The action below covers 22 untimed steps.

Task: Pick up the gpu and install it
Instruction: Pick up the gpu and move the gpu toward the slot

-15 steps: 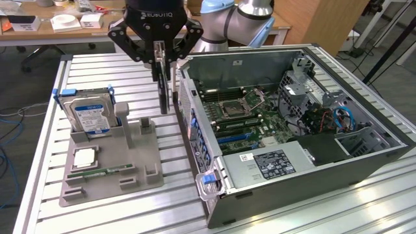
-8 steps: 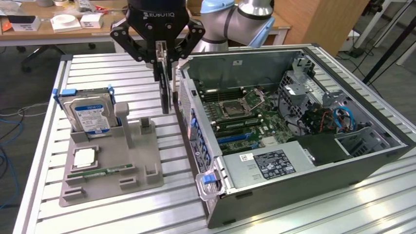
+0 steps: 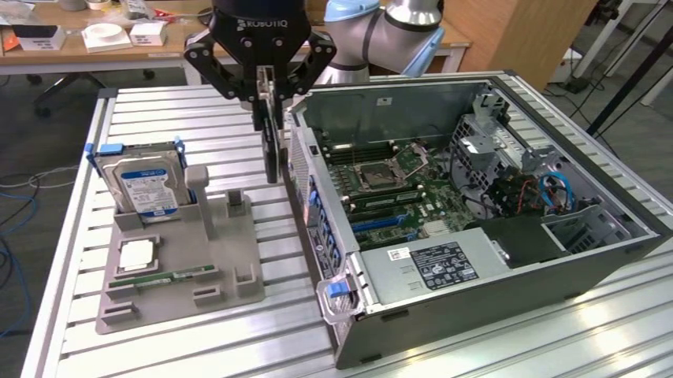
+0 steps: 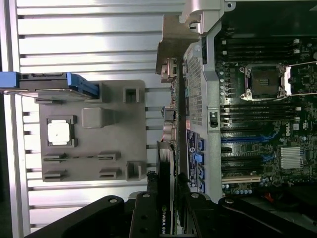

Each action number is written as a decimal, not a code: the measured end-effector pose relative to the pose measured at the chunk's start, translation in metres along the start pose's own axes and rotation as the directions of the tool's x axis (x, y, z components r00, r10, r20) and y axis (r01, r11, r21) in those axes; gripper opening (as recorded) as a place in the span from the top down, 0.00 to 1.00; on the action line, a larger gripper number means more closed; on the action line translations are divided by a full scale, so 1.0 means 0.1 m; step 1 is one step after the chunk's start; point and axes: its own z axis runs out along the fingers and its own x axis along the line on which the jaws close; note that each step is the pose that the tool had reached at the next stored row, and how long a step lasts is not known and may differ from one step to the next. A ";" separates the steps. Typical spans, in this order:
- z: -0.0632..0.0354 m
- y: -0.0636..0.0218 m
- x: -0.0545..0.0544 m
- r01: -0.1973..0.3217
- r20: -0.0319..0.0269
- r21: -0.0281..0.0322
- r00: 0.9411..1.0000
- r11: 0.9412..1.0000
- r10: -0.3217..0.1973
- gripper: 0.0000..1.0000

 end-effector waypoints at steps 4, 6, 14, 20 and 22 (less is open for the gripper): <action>0.000 0.002 -0.02 0.000 0.000 0.000 1.000 1.000 0.000 0.74; 0.001 0.002 -0.03 0.000 0.000 0.000 1.000 1.000 0.000 0.74; 0.002 0.009 -0.14 0.000 0.000 0.000 1.000 1.000 0.000 0.74; 0.005 0.014 -0.25 0.000 0.000 0.000 1.000 1.000 0.000 0.74; 0.005 0.016 -0.27 0.000 0.000 0.000 1.000 1.000 0.000 0.74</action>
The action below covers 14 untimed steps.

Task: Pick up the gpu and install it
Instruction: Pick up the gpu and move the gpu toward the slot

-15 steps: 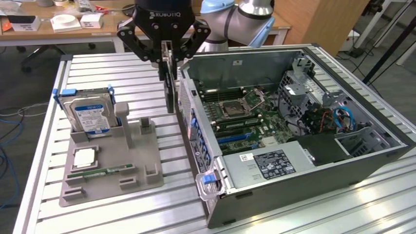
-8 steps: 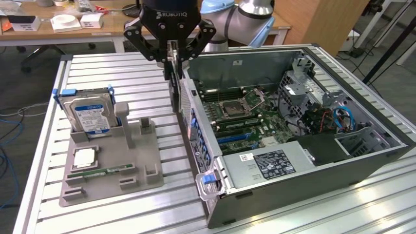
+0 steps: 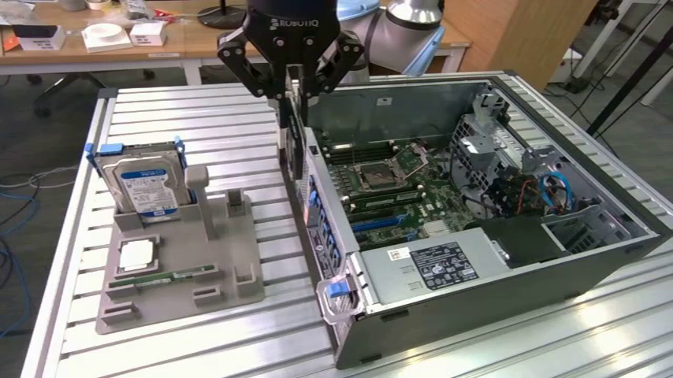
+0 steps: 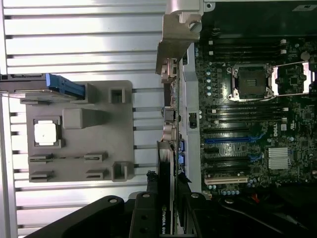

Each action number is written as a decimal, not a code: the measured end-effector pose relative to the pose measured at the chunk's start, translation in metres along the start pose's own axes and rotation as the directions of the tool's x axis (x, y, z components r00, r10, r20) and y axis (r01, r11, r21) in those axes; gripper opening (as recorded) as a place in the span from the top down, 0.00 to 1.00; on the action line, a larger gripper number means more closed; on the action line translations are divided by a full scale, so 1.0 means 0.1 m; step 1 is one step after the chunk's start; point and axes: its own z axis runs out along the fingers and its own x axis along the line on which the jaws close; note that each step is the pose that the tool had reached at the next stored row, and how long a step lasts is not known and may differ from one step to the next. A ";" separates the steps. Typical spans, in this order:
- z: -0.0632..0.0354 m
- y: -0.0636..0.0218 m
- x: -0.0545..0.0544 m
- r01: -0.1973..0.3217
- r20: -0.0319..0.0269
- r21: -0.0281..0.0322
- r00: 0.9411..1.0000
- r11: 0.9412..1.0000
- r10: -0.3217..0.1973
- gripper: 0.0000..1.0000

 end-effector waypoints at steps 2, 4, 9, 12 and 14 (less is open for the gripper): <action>0.000 0.000 0.00 0.000 0.000 0.000 1.000 1.000 0.000 0.74; 0.000 0.000 0.00 0.001 0.000 0.000 1.000 1.000 -0.001 0.74; 0.000 0.000 0.00 0.002 0.000 0.000 1.000 1.000 -0.002 0.74; 0.000 0.000 0.00 0.002 0.000 0.000 1.000 1.000 -0.002 0.74; 0.000 0.000 0.00 0.002 0.000 0.000 1.000 1.000 -0.002 0.74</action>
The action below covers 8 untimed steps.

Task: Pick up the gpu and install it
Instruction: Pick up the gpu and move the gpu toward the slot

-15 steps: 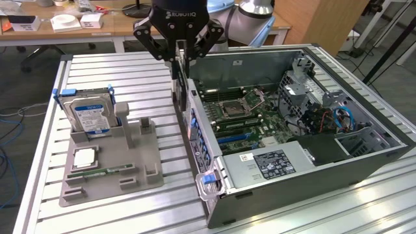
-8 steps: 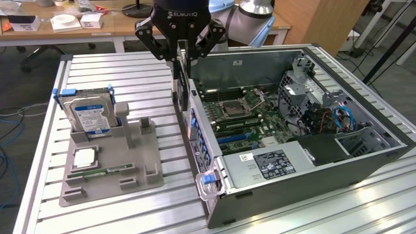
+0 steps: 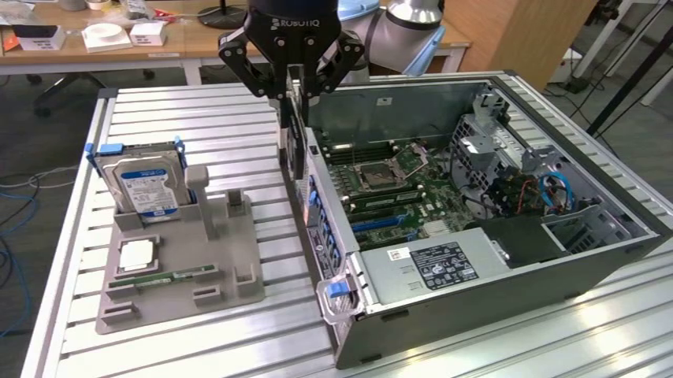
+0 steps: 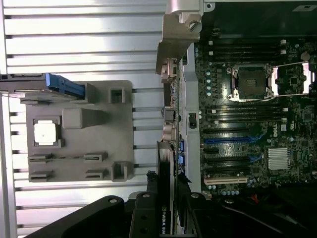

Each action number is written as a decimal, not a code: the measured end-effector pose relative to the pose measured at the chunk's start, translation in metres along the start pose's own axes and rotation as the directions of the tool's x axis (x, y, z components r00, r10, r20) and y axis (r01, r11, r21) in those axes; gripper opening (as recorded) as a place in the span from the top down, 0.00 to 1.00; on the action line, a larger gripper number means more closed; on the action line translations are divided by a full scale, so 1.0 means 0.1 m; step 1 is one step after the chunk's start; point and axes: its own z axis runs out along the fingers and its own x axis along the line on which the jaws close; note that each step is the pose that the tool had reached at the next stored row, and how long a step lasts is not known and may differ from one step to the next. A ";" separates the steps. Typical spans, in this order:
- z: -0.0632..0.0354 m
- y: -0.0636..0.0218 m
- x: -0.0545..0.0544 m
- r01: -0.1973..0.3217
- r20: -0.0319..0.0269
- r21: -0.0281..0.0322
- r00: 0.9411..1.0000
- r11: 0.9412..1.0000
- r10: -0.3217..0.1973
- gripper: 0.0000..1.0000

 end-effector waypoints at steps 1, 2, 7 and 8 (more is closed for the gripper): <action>0.001 0.000 -0.01 0.000 0.000 0.000 1.000 1.000 0.000 0.74; 0.001 0.001 -0.01 0.000 0.000 0.000 1.000 1.000 0.000 0.74; 0.003 0.006 -0.09 0.000 0.000 0.000 1.000 1.000 0.000 0.74; 0.003 0.006 -0.11 0.000 0.000 0.000 1.000 1.000 0.000 0.74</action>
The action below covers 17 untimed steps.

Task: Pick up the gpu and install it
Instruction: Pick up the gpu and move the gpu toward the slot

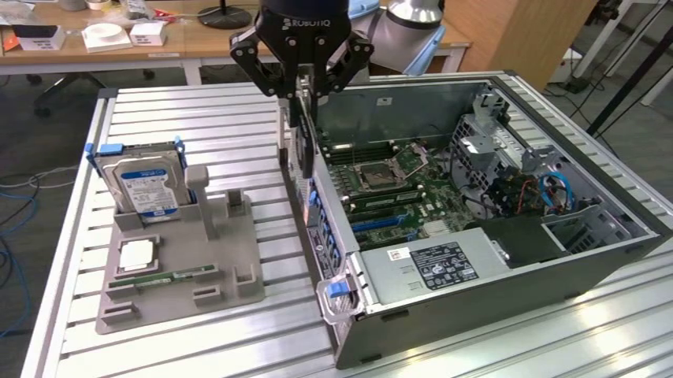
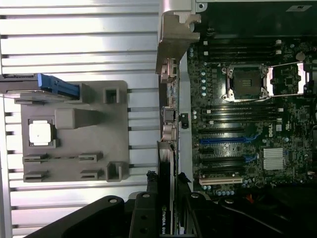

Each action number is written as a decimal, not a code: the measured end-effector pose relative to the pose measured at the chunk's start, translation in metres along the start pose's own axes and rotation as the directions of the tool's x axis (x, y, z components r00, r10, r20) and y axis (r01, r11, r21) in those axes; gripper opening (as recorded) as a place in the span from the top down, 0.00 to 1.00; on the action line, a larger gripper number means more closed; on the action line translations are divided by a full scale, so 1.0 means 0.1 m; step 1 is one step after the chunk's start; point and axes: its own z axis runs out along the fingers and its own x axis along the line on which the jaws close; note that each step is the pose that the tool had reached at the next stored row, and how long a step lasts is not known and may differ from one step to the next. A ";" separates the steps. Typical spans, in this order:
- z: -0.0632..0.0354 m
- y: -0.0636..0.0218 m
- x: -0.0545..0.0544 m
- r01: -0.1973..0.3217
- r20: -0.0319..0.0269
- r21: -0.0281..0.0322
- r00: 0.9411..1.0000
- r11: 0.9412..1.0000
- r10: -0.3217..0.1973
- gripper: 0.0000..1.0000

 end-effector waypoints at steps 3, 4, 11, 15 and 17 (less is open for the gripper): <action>0.001 0.002 -0.04 0.000 0.000 0.000 1.000 1.000 0.000 0.74; 0.001 0.003 -0.06 0.000 0.000 0.000 1.000 1.000 0.000 0.74; 0.002 0.005 -0.09 0.000 0.000 0.000 1.000 1.000 0.000 0.74; 0.003 0.006 -0.10 0.001 0.000 0.000 1.000 1.000 -0.001 0.74; 0.003 0.007 -0.11 0.000 0.000 0.000 1.000 1.000 0.000 0.74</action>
